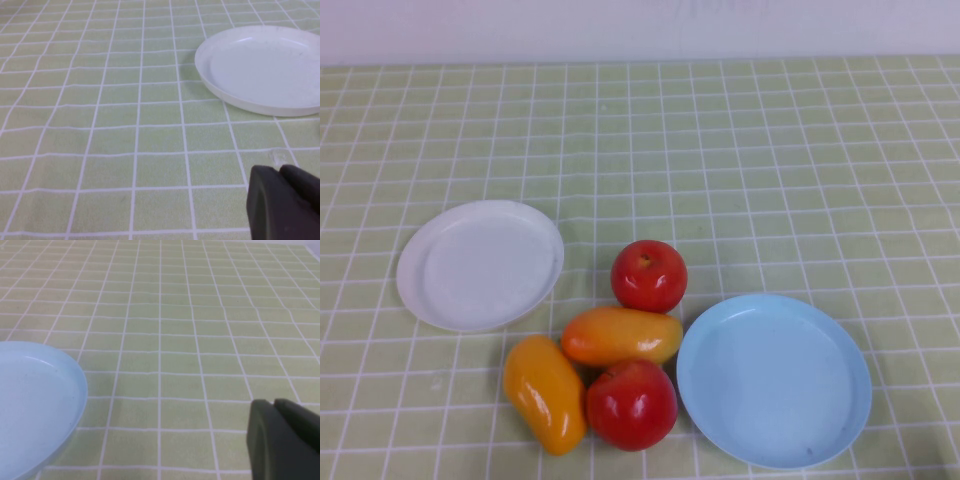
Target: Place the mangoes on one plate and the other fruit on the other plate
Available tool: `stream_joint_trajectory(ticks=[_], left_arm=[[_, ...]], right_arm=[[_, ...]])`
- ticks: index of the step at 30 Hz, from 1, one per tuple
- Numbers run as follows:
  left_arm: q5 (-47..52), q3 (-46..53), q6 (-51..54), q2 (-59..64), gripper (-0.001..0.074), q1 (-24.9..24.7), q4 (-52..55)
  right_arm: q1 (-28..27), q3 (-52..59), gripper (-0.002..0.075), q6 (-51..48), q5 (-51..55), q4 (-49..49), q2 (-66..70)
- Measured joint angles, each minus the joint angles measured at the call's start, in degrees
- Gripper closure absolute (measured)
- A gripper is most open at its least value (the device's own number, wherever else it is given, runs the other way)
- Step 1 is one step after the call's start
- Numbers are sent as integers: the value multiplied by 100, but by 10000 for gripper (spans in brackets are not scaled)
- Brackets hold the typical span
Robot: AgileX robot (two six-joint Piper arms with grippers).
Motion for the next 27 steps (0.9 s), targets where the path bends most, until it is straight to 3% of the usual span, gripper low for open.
stream_joint_trajectory(ticks=[27], left_arm=[[-158,0,-56,0,733,0,-277]], right_arm=[[0,0,741,0,0,0,0]])
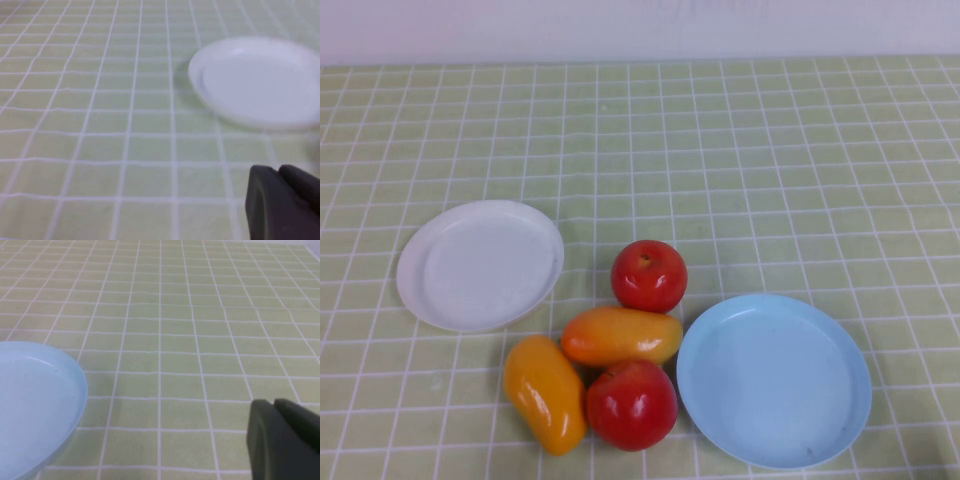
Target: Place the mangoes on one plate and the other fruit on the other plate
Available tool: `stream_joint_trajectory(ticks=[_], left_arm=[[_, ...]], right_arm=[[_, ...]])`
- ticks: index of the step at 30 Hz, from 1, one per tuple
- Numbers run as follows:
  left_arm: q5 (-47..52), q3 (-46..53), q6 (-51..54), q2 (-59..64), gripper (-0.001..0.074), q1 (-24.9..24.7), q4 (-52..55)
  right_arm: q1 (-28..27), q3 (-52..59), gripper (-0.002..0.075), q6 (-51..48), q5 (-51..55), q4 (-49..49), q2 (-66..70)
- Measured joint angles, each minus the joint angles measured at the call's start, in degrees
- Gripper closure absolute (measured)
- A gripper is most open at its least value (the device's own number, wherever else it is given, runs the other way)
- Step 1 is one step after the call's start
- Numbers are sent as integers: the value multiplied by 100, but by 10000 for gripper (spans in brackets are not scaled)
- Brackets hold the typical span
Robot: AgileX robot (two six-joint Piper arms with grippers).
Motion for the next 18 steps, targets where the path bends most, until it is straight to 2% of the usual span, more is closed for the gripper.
stream_joint_trajectory(ticks=[7,12,15,18], left_arm=[[-1025,0,-817,0,733,0,-1921],[-1332,0,-900,0,733,0,-2245],[-1066,-117,-900,0,733,0,-2272],[-278,-742,-786,211,734,0,-2272]], right_arm=[[0,0,742,0,0,0,0],[0,0,742,0,0,0,0],[0,0,742,0,0,0,0],[0,0,741,0,0,0,0]])
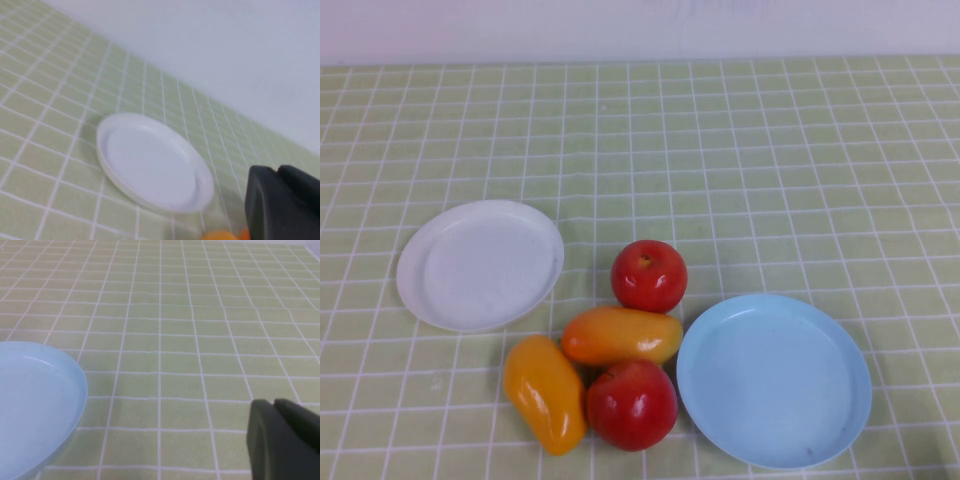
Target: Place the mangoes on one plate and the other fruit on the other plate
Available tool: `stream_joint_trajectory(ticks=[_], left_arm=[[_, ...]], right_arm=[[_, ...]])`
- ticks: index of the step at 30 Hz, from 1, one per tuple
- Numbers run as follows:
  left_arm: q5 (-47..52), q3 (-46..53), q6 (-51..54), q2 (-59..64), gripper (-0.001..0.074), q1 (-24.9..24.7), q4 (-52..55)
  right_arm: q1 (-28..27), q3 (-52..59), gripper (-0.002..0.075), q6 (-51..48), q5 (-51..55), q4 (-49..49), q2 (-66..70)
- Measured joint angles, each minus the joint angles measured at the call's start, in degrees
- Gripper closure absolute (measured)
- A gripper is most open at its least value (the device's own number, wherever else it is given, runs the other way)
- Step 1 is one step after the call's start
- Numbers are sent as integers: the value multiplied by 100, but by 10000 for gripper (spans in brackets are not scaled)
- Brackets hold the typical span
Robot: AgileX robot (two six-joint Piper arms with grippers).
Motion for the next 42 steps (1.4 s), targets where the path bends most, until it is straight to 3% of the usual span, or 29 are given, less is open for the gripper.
stream_joint_trajectory(ticks=[11,22,30,36,42], left_arm=[[3001,-2350,1671,2716,734,0,57],[3382,-3318,3229,4944,734,-75,-394],[3028,-3839,3151,5946,734,-1598,-144],[3070,-4421,2263,6719,734,-3062,1058],[3376,-5167,1890,7393,734,-4153,1781]], right_arm=[[0,0,742,0,0,0,0],[0,0,742,0,0,0,0],[0,0,741,0,0,0,0],[0,0,742,0,0,0,0],[0,0,742,0,0,0,0]])
